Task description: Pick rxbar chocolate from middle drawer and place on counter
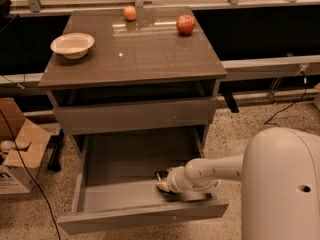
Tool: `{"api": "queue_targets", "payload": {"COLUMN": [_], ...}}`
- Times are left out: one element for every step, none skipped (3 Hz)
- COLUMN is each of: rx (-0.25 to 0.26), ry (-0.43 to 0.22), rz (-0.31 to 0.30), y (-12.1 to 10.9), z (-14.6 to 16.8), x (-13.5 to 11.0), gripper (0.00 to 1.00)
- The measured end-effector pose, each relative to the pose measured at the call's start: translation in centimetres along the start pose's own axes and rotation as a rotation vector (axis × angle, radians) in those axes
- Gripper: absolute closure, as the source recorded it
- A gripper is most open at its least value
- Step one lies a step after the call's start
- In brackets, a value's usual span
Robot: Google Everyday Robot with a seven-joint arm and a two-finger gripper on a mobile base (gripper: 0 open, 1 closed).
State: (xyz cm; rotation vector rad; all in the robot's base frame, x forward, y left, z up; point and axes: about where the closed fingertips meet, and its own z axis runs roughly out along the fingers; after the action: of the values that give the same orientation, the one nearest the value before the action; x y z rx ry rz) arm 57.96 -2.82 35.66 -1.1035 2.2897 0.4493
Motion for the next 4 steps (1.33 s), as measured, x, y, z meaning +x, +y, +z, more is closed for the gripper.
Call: {"api": "queue_targets", "payload": {"rx": [-0.001, -0.017, -0.074, -0.124], "ry": [-0.008, -0.170, -0.337, -0.518], "rz": [-0.001, -0.031, -0.057, -0.149], "y": [0.0, 0.5, 0.9, 1.4], "z": [-0.2, -3.0, -6.9, -18.1], "x": [-0.3, -4.3, -8.0, -13.0], "gripper": [1.00, 1.00, 1.00, 1.00]}}
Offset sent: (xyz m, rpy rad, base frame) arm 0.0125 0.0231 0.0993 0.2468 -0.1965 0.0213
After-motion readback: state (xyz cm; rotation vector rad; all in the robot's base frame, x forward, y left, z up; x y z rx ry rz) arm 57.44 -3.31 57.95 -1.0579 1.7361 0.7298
